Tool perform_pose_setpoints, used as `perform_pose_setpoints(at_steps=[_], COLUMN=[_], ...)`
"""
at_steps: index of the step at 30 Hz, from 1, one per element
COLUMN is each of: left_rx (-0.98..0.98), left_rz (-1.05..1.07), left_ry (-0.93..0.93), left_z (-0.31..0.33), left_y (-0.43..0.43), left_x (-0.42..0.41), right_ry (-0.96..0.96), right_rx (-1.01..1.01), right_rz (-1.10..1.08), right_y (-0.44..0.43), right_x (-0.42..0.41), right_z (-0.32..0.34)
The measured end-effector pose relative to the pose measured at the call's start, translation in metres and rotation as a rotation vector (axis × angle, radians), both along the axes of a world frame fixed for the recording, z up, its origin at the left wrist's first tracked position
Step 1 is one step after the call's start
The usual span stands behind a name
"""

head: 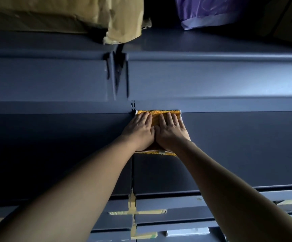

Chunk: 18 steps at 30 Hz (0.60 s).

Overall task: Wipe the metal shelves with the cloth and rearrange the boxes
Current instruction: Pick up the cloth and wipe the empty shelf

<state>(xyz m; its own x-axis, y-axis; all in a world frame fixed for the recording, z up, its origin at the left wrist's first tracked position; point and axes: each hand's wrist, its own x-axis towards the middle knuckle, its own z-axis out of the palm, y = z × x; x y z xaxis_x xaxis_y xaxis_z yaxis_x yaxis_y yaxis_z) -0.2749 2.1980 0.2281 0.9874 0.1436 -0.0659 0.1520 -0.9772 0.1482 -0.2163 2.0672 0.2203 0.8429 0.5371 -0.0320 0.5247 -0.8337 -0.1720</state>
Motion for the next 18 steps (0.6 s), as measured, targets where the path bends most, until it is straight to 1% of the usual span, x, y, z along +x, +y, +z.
perform_pose_setpoints(at_steps=[5, 8, 14, 18], left_rx=[0.042, 0.028, 0.041, 0.019], left_rz=[0.025, 0.062, 0.085, 0.083], left_ry=[-0.002, 0.0, -0.012, -0.001], left_z=[-0.003, -0.003, -0.002, 0.002], left_y=[0.04, 0.055, 0.055, 0.045], left_x=[-0.02, -0.034, -0.056, -0.085], right_ry=[0.013, 0.026, 0.016, 0.013], right_rx=[-0.007, 0.004, 0.03, 0.013], right_rz=[0.029, 0.049, 0.059, 0.081], right_y=[0.041, 0.058, 0.059, 0.049], right_x=[-0.023, -0.031, -0.049, -0.073], right_z=[0.003, 0.003, 0.001, 0.0])
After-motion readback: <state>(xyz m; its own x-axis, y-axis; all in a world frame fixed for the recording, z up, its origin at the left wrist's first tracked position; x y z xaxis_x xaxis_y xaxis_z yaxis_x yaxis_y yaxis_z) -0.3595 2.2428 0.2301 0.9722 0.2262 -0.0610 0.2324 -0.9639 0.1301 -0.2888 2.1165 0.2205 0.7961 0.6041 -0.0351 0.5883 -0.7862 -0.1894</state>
